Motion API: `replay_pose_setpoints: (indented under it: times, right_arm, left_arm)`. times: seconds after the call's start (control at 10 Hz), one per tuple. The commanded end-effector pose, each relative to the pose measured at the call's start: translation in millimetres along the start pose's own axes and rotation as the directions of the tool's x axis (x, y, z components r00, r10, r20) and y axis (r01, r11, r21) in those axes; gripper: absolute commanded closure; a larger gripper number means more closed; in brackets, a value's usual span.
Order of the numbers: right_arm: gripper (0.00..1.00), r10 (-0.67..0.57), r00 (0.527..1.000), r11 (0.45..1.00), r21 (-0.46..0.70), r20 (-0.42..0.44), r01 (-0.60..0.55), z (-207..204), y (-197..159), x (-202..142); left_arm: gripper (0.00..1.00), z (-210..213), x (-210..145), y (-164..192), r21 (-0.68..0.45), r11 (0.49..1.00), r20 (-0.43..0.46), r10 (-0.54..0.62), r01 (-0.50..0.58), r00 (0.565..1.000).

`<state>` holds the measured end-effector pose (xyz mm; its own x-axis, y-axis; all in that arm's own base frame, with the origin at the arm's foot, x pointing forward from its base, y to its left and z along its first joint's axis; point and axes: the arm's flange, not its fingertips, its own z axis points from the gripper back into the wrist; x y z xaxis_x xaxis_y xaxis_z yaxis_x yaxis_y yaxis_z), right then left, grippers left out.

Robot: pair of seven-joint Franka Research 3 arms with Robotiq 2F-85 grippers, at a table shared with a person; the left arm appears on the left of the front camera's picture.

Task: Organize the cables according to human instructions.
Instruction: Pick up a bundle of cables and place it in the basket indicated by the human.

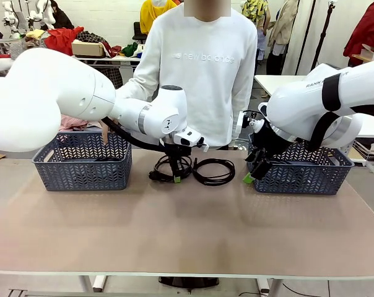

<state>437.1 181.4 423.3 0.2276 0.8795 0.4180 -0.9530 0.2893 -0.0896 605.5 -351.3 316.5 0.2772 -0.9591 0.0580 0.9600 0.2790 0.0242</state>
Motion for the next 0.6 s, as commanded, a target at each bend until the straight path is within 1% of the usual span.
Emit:
replay_pose_setpoints:
  times: [0.0,0.3,0.4,0.5]
  right_arm:
    - [0.00,0.010,1.000,1.000,0.000,0.002,-0.010,1,1,1]
    - [0.00,0.010,1.000,1.000,0.000,0.002,-0.010,1,1,1]
    - [0.00,0.010,1.000,1.000,0.000,0.002,-0.010,1,1,1]
    - [0.00,0.010,1.000,1.000,0.000,0.002,-0.010,1,1,1]
  left_arm:
    - [1.00,6,-2,-1,0.008,0.998,-0.024,0.067,-0.067,0.997]
    - [1.00,30,-2,-8,0.067,0.985,-0.048,0.165,-0.161,0.985]
    - [1.00,46,0,-10,0.107,0.983,-0.060,0.157,-0.150,0.986]
    - [1.00,67,4,-17,0.133,0.986,-0.063,0.107,-0.098,0.992]
